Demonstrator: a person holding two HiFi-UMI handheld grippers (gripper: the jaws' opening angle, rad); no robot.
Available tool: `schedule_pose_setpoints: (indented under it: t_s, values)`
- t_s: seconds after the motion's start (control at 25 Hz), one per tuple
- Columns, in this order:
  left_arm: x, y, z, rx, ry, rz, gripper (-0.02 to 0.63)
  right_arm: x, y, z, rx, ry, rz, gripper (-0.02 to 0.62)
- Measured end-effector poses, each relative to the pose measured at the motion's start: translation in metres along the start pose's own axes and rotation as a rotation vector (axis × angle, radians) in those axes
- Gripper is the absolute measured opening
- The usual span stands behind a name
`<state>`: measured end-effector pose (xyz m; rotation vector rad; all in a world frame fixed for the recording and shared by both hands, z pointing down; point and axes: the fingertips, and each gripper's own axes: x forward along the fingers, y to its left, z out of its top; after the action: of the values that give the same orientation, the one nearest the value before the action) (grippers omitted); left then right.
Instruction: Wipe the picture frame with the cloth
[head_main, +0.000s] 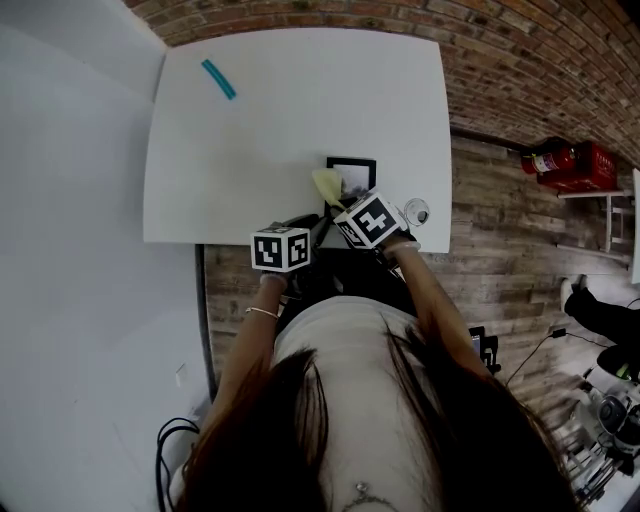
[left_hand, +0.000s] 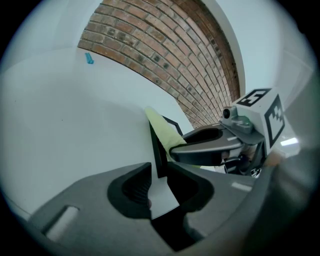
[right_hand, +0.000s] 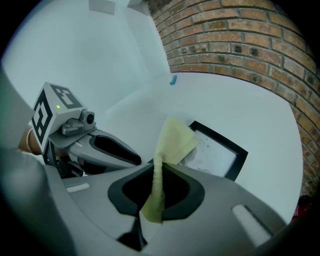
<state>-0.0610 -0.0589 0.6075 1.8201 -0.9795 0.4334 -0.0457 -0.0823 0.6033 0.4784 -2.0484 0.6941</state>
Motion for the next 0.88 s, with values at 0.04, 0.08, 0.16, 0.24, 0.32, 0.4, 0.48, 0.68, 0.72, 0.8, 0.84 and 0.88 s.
schedule_pose_setpoints:
  t_s: [0.04, 0.08, 0.16, 0.24, 0.32, 0.4, 0.48, 0.68, 0.72, 0.8, 0.84, 0.88]
  values:
    - [0.0, 0.0, 0.0, 0.0, 0.0, 0.0, 0.098, 0.001, -0.001, 0.0, 0.002, 0.004, 0.0, 0.04]
    - [0.0, 0.0, 0.0, 0.0, 0.001, 0.0, 0.097, 0.001, -0.002, 0.0, 0.002, 0.005, 0.0, 0.04]
    - [0.0, 0.001, 0.0, 0.0, 0.003, 0.0, 0.097, 0.001, -0.003, 0.003, -0.003, 0.001, -0.001, 0.04]
    - [0.001, 0.001, 0.0, -0.002, 0.004, -0.002, 0.097, 0.002, -0.004, 0.004, -0.001, 0.004, 0.0, 0.04]
    - [0.0, 0.0, 0.0, -0.004, 0.003, -0.003, 0.097, 0.003, -0.006, 0.003, 0.001, 0.006, 0.001, 0.04]
    - [0.0, 0.0, 0.0, -0.005, 0.004, -0.003, 0.097, 0.003, -0.007, 0.004, 0.001, 0.007, 0.001, 0.04]
    - [0.0, 0.0, 0.0, -0.005, 0.005, -0.005, 0.097, 0.003, -0.007, 0.007, 0.001, 0.006, 0.002, 0.04]
    - [0.0, -0.001, 0.0, -0.007, 0.006, -0.003, 0.097, 0.003, -0.011, 0.009, 0.0, 0.004, 0.006, 0.04]
    - [0.0, -0.001, 0.0, -0.008, 0.007, -0.003, 0.097, 0.003, -0.011, 0.009, 0.0, 0.004, 0.006, 0.04]
    - [0.0, -0.001, 0.0, -0.009, 0.006, -0.004, 0.097, 0.002, -0.012, 0.012, -0.004, -0.001, 0.004, 0.04]
    - [0.0, -0.002, 0.0, -0.009, 0.006, -0.005, 0.097, 0.002, -0.013, 0.013, -0.004, -0.003, 0.003, 0.04]
    - [0.0, -0.002, 0.0, -0.009, 0.006, -0.005, 0.097, 0.002, -0.013, 0.013, -0.003, -0.002, 0.003, 0.04]
